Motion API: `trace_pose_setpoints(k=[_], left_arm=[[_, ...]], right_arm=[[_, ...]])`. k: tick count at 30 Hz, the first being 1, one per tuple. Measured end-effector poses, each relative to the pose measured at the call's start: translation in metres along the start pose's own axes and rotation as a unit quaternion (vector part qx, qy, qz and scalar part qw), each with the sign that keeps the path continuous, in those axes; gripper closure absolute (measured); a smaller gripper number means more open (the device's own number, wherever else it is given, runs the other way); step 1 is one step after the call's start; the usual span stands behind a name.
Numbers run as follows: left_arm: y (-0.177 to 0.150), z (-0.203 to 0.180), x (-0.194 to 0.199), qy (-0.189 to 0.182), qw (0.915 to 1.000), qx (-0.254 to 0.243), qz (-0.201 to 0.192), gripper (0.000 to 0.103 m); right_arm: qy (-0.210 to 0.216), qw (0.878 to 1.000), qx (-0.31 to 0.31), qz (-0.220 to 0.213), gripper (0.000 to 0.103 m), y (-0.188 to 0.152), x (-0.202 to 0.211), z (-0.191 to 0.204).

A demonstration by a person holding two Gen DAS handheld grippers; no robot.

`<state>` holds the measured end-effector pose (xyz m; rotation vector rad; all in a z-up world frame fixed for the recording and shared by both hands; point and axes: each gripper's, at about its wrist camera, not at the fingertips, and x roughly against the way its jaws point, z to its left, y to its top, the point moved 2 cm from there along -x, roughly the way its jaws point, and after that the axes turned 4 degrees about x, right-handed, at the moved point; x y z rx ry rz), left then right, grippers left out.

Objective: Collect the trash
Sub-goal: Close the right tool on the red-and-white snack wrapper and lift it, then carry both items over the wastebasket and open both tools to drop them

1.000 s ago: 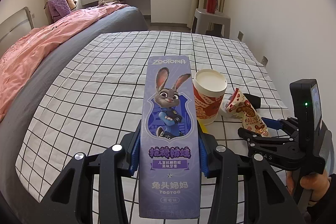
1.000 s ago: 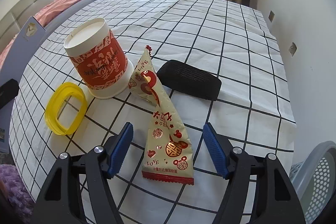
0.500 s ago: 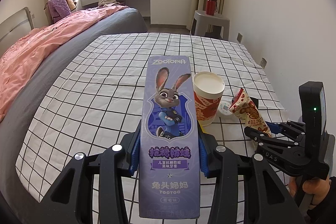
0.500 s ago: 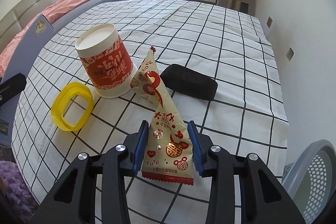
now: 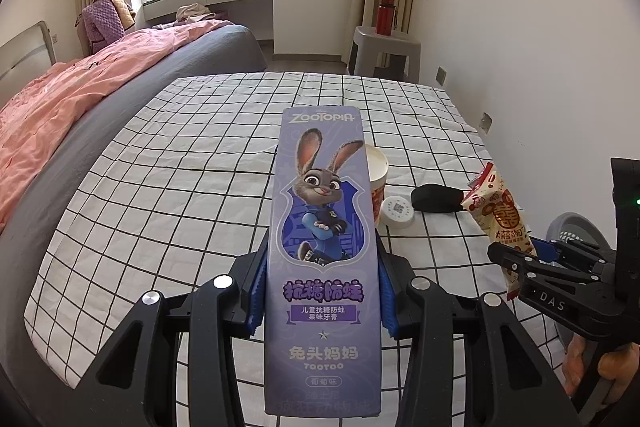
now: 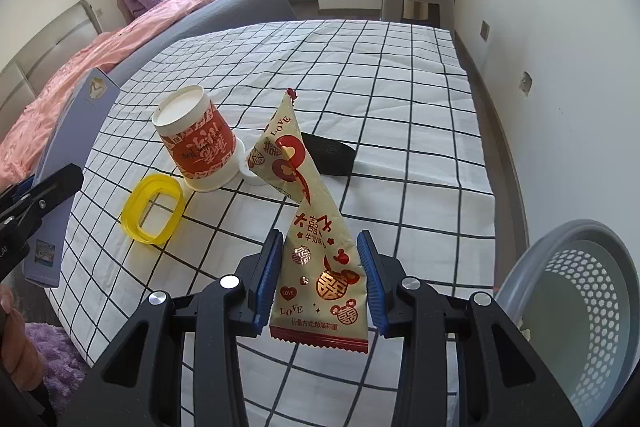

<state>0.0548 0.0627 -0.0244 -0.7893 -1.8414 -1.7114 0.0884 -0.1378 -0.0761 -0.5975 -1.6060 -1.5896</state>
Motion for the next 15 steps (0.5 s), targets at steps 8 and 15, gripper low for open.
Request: trace_pose_setpoints(k=[8, 15], left_arm=[[-0.007, -0.029, 0.004, -0.016, 0.9998, -0.015, 0.000, 0.060], [-0.019, -0.056, 0.011, -0.031, 0.9990, -0.032, 0.002, 0.060]], right_arm=[[-0.019, 0.999, -0.049, -0.016, 0.065, -0.026, 0.037, -0.035], [-0.042, 0.995, -0.092, -0.021, 0.065, -0.056, 0.065, -0.074]])
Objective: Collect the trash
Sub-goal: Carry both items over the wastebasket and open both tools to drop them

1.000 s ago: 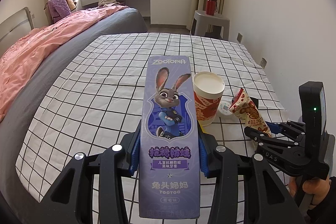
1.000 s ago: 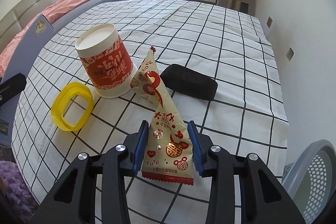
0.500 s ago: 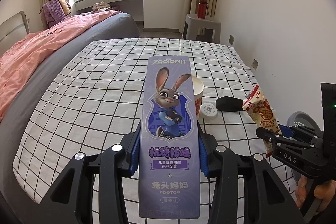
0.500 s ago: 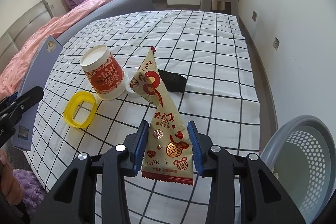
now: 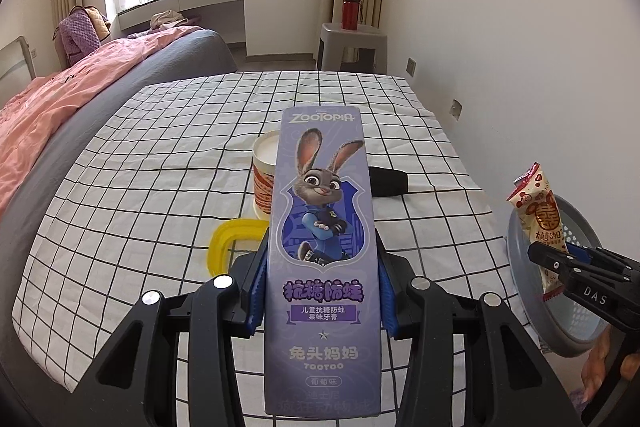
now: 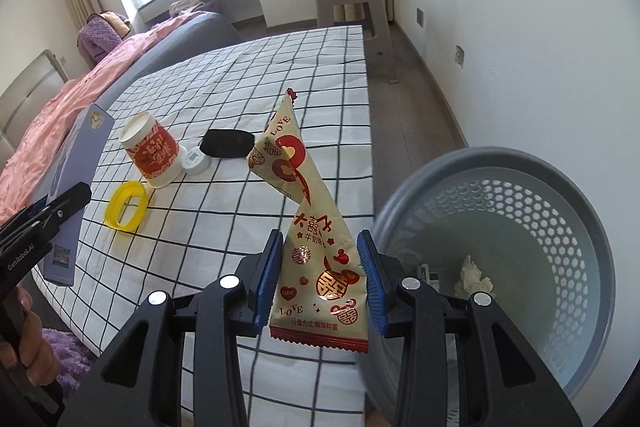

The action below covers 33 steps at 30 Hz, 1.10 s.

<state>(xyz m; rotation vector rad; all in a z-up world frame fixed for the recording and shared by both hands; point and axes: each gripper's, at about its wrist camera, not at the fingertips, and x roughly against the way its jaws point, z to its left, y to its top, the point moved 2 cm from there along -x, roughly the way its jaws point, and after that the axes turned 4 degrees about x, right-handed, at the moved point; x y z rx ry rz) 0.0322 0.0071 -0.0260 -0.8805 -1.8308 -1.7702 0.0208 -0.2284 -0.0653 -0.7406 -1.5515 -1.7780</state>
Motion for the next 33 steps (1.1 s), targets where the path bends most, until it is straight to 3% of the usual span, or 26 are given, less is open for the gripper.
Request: trace_pose_setpoints(k=[16, 26, 33], left_arm=[[-0.029, -0.100, 0.012, -0.070, 0.9950, -0.070, 0.011, 0.060], [-0.043, -0.174, 0.002, -0.137, 0.9815, -0.130, 0.036, 0.060], [-0.047, -0.224, -0.019, -0.164, 0.9730, -0.153, 0.055, 0.060]], right_arm=[[-0.054, 0.995, -0.083, -0.027, 0.065, -0.041, 0.051, -0.101], [-0.071, 0.989, -0.124, -0.039, 0.065, -0.058, 0.065, -0.150], [-0.081, 0.986, -0.143, -0.034, 0.065, -0.064, 0.061, -0.173]])
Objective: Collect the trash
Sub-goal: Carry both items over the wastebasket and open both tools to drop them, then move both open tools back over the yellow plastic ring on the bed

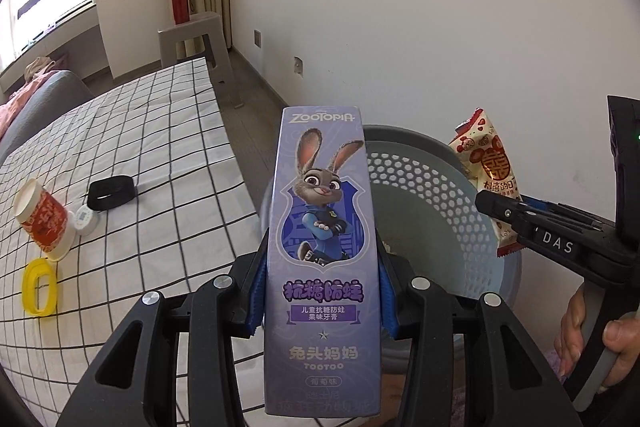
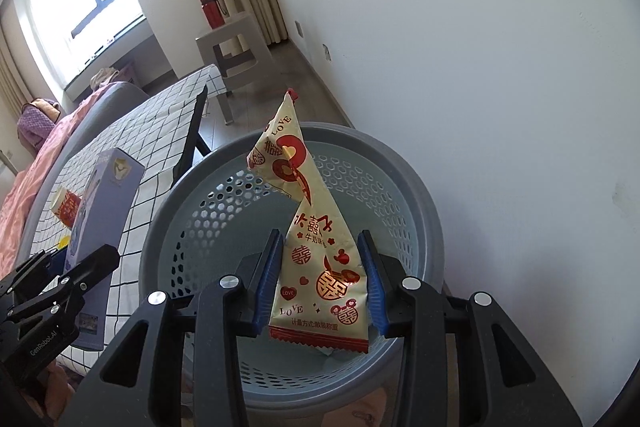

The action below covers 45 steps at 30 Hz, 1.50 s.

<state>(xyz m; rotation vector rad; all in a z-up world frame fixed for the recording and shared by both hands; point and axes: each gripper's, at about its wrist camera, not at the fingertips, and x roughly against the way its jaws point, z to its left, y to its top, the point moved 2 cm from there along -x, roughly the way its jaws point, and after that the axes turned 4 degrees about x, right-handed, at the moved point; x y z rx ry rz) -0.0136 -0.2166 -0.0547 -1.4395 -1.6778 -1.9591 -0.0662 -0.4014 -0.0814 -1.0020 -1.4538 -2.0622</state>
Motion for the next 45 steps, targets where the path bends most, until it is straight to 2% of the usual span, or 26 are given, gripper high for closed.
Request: trace_pose_setpoints(k=[12, 21, 24, 45], left_arm=[[0.011, -0.024, -0.047, -0.011, 0.9996, -0.006, 0.026, 0.060], [0.013, -0.026, -0.052, -0.010, 0.9996, -0.002, 0.027, 0.059], [0.015, -0.028, -0.047, -0.004, 0.9998, -0.004, 0.019, 0.044], [0.008, -0.019, -0.026, 0.016, 0.9999, 0.004, 0.004, 0.042]], right_arm=[[-0.003, 1.000, 0.009, 0.014, 0.064, 0.002, -0.015, -0.004], [-0.003, 1.000, 0.005, 0.013, 0.064, 0.001, -0.014, -0.012], [-0.002, 1.000, 0.003, 0.005, 0.053, 0.002, -0.011, -0.013], [0.017, 1.000, 0.012, -0.007, 0.036, 0.005, -0.006, -0.001]])
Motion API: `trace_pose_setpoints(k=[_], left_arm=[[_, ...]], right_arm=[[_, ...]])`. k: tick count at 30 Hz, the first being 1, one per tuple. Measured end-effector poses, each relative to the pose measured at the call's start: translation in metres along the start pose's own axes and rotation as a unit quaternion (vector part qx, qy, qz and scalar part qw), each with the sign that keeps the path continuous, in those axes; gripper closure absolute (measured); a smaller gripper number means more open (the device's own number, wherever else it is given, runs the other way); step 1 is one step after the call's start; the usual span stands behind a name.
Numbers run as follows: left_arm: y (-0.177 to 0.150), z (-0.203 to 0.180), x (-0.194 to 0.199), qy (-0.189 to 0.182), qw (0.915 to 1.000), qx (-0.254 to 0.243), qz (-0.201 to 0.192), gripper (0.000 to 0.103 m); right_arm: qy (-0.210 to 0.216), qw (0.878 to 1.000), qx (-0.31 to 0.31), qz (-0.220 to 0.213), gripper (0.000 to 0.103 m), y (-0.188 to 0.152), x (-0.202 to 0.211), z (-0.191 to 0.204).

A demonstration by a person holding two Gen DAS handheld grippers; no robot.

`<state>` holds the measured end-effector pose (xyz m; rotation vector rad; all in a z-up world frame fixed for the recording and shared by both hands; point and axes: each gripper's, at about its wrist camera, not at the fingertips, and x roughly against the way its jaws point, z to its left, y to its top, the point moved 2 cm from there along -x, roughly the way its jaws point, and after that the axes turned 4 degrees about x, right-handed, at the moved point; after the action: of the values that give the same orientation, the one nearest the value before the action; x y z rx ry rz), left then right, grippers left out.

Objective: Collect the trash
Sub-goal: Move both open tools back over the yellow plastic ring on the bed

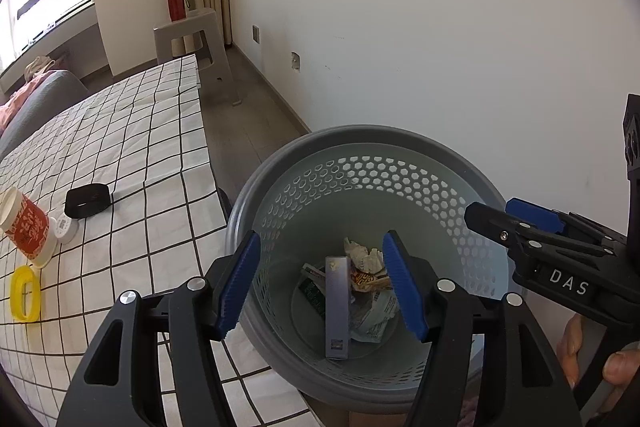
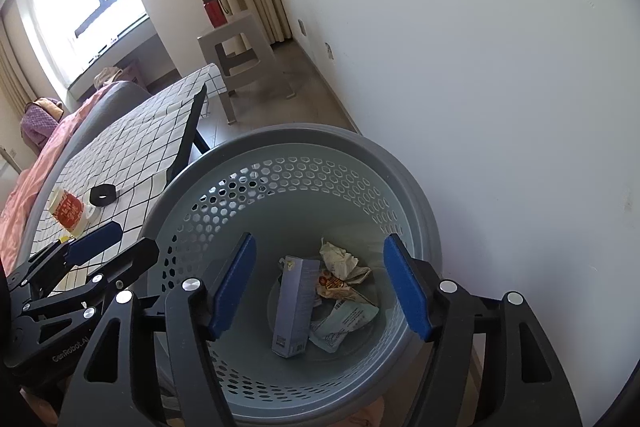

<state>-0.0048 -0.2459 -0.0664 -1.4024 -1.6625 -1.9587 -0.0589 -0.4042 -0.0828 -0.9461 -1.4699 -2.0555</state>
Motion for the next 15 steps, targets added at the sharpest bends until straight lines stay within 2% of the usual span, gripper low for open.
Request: trace_pose_setpoints(k=[8, 15], left_arm=[[-0.009, 0.027, 0.014, 0.019, 0.9995, 0.025, -0.005, 0.038], [-0.018, 0.067, 0.033, 0.056, 0.9969, 0.053, -0.014, 0.038]], right_arm=[[0.011, 1.000, 0.017, 0.001, 0.032, 0.002, -0.002, 0.020], [0.031, 0.999, 0.029, 0.002, 0.027, 0.008, -0.006, 0.045]])
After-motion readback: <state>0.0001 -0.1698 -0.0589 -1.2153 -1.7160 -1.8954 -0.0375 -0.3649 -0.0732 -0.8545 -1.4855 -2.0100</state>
